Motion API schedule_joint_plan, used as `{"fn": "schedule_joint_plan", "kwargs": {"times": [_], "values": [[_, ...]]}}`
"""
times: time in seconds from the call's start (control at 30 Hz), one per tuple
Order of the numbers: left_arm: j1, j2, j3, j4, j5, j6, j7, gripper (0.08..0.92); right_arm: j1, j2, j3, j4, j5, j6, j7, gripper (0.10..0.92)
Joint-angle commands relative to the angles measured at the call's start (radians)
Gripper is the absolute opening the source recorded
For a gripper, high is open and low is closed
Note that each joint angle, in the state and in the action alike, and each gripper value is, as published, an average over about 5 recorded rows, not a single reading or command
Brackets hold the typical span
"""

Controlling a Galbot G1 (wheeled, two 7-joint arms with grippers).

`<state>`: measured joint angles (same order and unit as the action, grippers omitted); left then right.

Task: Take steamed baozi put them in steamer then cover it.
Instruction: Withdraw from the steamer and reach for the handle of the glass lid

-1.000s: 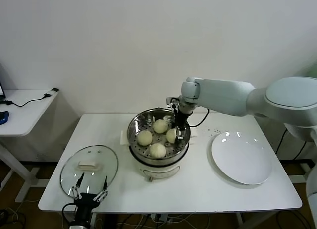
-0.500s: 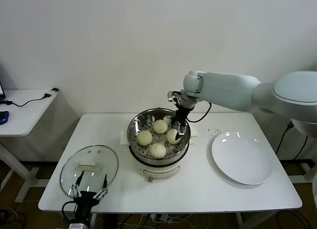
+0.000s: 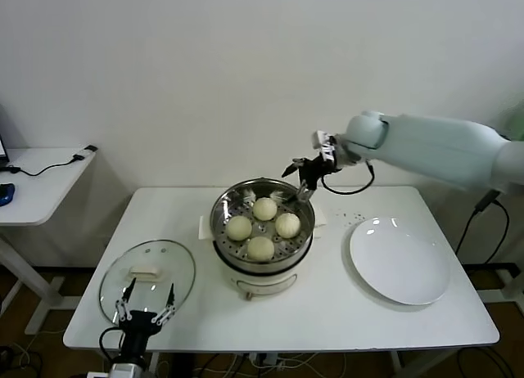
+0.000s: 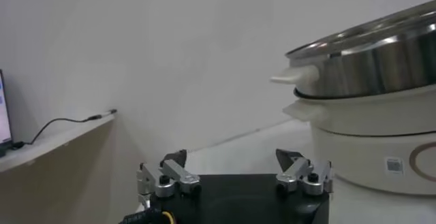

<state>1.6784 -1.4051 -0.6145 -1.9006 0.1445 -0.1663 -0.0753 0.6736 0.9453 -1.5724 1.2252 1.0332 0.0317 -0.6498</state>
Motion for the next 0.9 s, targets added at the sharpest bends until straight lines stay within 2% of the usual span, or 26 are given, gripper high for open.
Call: {"fn": "schedule_joint_plan", "kwargs": {"times": [0.03, 0.3, 0.6, 0.73, 0.9], "values": [[-0.011, -0.005, -0.015, -0.011, 0.009, 0.004, 0.029, 0.823, -0.426, -0.385, 0.48, 0.272, 0.006, 0.226, 0.476, 0.823], [-0.015, -0.017, -0.055, -0.049, 0.032, 0.038, 0.088, 0.823, -1.082, -0.447, 1.145, 0.358, -0.094, 0.243, 0.55, 0.823], [-0.04, -0.034, -0.071, -0.074, 0.22, 0.089, 0.13, 0.823, -1.727, -0.327, 1.822, 0.455, -0.204, 0.225, 0.496, 0.823], [-0.06, -0.035, -0.087, -0.07, 0.423, 0.087, 0.127, 0.823, -1.888, -0.227, 1.997, 0.479, -0.246, 0.206, 0.461, 0.823], [-0.095, -0.035, -0.152, -0.047, 0.889, 0.04, 0.133, 0.823, -2.014, -0.094, 2.137, 0.493, -0.31, 0.182, 0.416, 0.823]]}}
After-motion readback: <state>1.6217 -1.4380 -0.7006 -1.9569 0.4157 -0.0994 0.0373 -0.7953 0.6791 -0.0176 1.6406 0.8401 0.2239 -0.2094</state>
